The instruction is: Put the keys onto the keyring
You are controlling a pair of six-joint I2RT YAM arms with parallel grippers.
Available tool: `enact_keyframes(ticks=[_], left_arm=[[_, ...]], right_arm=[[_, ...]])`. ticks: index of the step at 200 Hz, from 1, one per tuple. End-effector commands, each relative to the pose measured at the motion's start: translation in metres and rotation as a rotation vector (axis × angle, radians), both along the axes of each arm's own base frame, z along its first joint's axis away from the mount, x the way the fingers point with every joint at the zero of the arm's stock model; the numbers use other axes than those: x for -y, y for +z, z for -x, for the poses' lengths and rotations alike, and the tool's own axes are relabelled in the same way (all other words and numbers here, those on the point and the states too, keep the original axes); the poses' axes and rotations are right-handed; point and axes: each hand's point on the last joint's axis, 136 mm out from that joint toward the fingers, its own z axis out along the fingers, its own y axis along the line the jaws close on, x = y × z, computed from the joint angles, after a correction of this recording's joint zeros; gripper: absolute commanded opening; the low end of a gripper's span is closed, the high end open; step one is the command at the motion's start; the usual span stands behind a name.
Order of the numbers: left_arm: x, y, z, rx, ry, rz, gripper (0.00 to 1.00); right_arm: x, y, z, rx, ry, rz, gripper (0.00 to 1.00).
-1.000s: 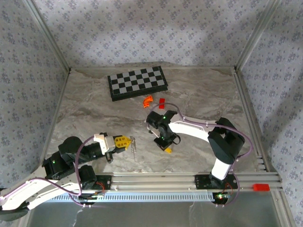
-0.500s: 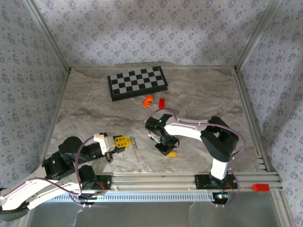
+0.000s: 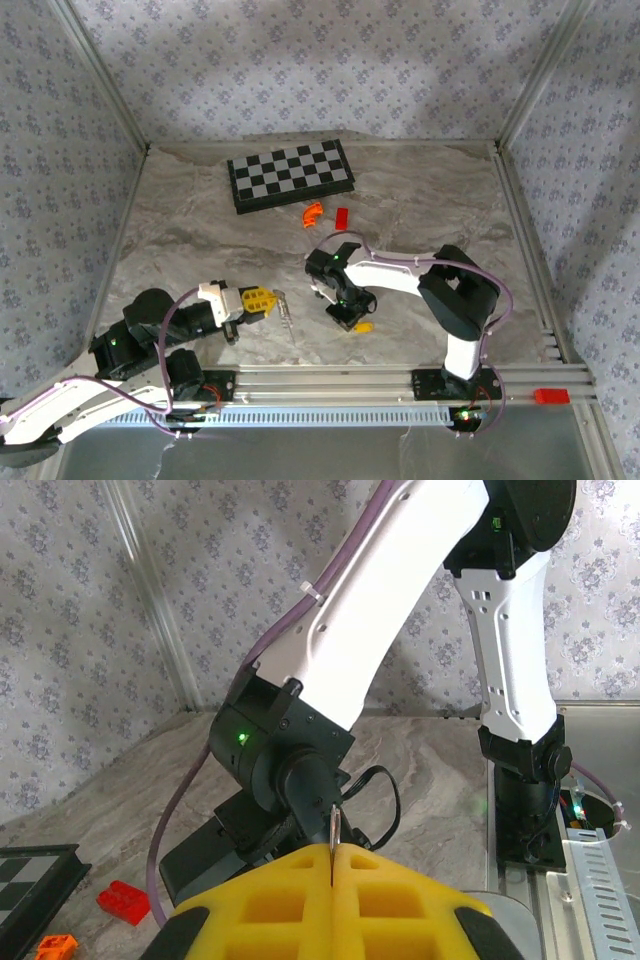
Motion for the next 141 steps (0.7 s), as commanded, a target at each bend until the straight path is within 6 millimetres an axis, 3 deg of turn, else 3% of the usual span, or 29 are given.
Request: enact_keyframes(ticks=[1,65,141], left_arm=[[-0.003,0.019,0.005,0.035,-0.014,0.070,0.00],[0.000,0.018,0.009,0.029,-0.044,0.076,0.00],[0.000,0.022,0.013,0.025,-0.063,0.091,0.00]], right_arm=[[-0.001,0.020,-0.003,0.062,-0.065,-0.065,0.32],[-0.009,0.042,-0.003,0.245,-0.259,-0.443,0.58],[0.010,0.034,0.008,0.432,-0.321,-0.816,0.61]])
